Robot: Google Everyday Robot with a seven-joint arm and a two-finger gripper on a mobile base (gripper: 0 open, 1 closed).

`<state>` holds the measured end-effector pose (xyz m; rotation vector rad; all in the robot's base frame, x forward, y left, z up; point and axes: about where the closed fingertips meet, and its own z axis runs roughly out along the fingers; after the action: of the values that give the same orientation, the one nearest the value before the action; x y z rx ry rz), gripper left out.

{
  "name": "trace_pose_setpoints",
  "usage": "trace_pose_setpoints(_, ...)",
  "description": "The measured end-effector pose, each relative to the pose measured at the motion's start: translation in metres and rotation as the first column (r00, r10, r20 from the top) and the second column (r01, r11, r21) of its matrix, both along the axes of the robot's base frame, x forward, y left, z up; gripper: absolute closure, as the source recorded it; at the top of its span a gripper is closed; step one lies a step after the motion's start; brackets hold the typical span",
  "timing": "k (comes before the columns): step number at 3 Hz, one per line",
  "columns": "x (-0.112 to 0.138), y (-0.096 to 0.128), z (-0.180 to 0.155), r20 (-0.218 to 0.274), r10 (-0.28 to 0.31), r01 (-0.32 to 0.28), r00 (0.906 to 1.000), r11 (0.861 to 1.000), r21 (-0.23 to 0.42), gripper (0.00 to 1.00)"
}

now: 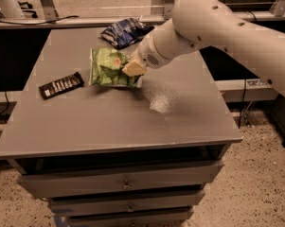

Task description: Move green jalapeno chip bag near rxbar chocolate

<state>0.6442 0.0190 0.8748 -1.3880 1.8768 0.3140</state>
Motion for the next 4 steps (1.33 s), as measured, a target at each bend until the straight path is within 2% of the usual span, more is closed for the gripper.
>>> trace_pose_setpoints(1,-0.005,0.006,-0.008,-0.021,0.002,-0.002,0.9998,1.000,0.004,0.13)
trace_pose_setpoints(2,-0.008,0.009,-0.013,-0.033,0.003,-0.003,0.9995,1.000,0.006,0.00)
trace_pose_setpoints(3,-0.017,-0.004,0.009,-0.026,0.002,-0.001,0.9997,1.000,0.026,0.00)
trace_pose_setpoints(4,-0.052,-0.048,0.059,-0.003,0.007,-0.007,1.0000,0.998,0.059,0.00)
